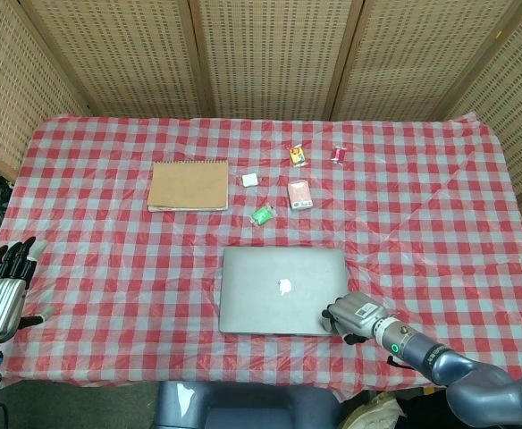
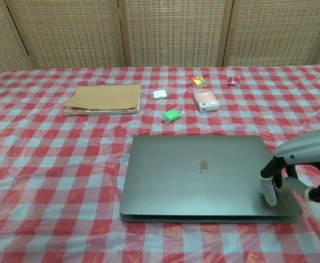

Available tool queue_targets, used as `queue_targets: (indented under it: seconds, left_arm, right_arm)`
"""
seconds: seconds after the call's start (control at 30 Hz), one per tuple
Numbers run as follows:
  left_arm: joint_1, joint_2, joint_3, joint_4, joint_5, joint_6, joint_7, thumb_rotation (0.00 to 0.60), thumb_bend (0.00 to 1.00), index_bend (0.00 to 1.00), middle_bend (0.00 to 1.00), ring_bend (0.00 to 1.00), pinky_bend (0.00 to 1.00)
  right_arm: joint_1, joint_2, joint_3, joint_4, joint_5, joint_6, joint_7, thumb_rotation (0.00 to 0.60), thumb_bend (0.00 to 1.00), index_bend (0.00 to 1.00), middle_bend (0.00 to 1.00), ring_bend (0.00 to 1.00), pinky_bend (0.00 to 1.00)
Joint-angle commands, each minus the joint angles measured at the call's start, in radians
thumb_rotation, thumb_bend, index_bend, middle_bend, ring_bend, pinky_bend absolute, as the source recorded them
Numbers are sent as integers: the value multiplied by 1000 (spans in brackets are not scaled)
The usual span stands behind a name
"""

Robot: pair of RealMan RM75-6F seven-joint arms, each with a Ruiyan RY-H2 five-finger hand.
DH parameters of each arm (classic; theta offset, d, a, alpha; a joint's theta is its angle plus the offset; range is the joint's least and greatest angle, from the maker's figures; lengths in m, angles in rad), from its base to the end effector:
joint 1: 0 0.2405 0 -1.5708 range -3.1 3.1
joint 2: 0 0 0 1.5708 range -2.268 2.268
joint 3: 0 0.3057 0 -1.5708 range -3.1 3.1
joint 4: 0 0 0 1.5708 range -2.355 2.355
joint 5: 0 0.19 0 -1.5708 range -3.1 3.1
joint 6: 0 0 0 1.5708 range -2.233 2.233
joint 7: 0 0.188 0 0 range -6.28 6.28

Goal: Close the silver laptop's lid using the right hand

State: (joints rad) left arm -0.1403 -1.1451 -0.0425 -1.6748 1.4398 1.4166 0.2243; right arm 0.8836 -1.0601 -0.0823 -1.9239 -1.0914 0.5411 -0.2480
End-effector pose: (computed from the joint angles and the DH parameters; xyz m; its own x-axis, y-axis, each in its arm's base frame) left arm -0.3367 0.2428 0.1741 0.5121 0.0648 0.8565 0.8588 -0.0219 -0.5118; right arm -0.1897 -0.3214 0.0450 0.6053 -0.6518 0.4569 -0.7944 -0.5313 0.2944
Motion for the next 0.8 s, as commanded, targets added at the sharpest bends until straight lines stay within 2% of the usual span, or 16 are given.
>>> queue_targets:
  seconds: [0.03, 0.23, 0.27, 0.33, 0.37, 0.4, 0.47, 0.53, 0.6, 0.73, 0.8]
  left_arm:
    - [0, 2, 1, -3, -1, -1, -1, 600, 0, 0, 0, 0, 0]
    - [4, 10, 2, -9, 7, 7, -16, 600, 0, 0, 0, 0, 0]
    - [5, 13, 3, -10, 10, 10, -21, 600, 0, 0, 0, 0, 0]
    - [7, 20, 5, -13, 19, 14, -36, 600, 0, 0, 0, 0, 0]
    - [8, 24, 6, -13, 24, 17, -43, 600, 0, 0, 0, 0, 0]
    - [8, 26, 6, -11, 32, 21, -50, 600, 0, 0, 0, 0, 0]
    - [10, 28, 7, -4, 46, 33, -62, 600, 0, 0, 0, 0, 0]
    - [12, 32, 9, -3, 57, 39, -79, 600, 0, 0, 0, 0, 0]
    - [14, 37, 12, -1, 68, 47, -91, 600, 0, 0, 0, 0, 0]
    - [20, 48, 20, -2, 101, 65, -121, 600, 0, 0, 0, 0, 0]
    - [22, 55, 27, -3, 115, 69, -134, 600, 0, 0, 0, 0, 0]
  right_arm:
    - [-18, -10, -8, 7, -15, 28, -1, 600, 1000, 413, 418, 302, 367]
    - [-55, 21, 12, -29, -72, 121, 8, 600, 1000, 371, 396, 296, 357]
    - [-70, 35, 22, -41, -103, 165, 8, 600, 945, 346, 379, 282, 334]
    - [-129, 66, 34, -54, -225, 301, 12, 600, 604, 301, 329, 236, 224]
    - [-160, 73, 37, -47, -288, 370, 25, 600, 326, 266, 280, 190, 130]
    - [-201, 75, 43, -29, -350, 463, 44, 600, 120, 221, 218, 131, 51]
    - [-291, 60, 45, 26, -443, 646, 78, 600, 6, 130, 96, 37, 0]
    - [-377, 33, 48, 76, -467, 791, 71, 600, 0, 49, 15, 0, 0]
    - [-439, 11, 48, 102, -463, 880, 57, 600, 0, 6, 0, 0, 0]
    - [-560, -61, 47, 183, -470, 1043, 41, 600, 0, 0, 0, 0, 0]
    - [-599, -92, 42, 227, -476, 1086, 36, 600, 0, 0, 0, 0, 0]
